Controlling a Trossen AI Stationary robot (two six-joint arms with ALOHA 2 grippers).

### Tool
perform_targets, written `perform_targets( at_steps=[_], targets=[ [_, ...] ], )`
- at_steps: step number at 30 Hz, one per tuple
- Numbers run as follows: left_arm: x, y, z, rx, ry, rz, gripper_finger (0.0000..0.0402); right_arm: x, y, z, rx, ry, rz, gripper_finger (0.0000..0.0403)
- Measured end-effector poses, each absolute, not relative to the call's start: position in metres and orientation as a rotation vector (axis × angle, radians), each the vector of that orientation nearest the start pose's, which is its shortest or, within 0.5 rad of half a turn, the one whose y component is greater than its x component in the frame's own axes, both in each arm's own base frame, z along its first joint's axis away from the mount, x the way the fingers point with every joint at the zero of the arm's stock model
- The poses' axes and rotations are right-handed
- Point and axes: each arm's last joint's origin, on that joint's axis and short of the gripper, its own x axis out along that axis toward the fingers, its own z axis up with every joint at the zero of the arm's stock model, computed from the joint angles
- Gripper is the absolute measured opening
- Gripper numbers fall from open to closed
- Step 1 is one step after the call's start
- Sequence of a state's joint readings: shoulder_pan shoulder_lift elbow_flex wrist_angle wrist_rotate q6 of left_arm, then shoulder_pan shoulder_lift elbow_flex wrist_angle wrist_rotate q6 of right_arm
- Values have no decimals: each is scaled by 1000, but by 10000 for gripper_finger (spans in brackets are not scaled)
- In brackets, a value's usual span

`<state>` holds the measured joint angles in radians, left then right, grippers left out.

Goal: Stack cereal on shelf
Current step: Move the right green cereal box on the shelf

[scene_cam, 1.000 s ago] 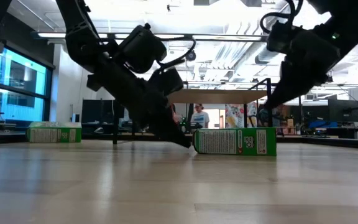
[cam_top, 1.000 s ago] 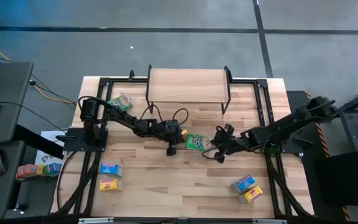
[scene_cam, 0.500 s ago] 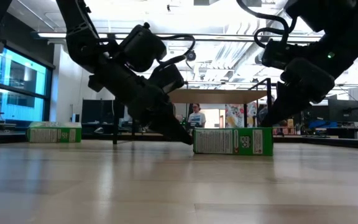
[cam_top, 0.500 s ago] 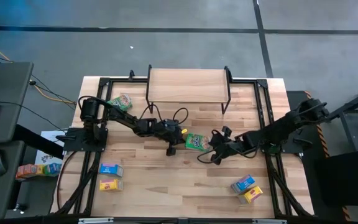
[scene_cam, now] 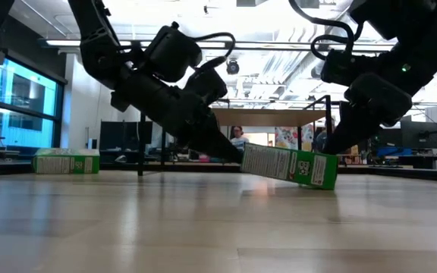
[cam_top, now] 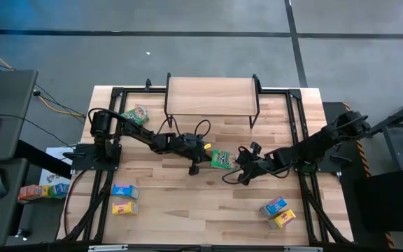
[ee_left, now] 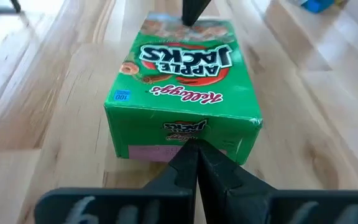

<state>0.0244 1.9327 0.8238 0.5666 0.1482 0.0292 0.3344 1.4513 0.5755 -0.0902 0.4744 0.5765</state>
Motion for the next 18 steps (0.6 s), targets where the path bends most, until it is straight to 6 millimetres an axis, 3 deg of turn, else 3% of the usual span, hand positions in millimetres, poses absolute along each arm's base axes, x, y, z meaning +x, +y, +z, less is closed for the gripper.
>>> perform_targets(
  at_steps=[12, 18],
  targets=[
    [364, -8, 142, 5, 327, -212, 0, 234, 67, 137, 173, 821, -392, 0],
    [367, -8, 148, 29, 262, -213, 0, 237, 68, 139, 176, 790, -393, 0]
  ],
)
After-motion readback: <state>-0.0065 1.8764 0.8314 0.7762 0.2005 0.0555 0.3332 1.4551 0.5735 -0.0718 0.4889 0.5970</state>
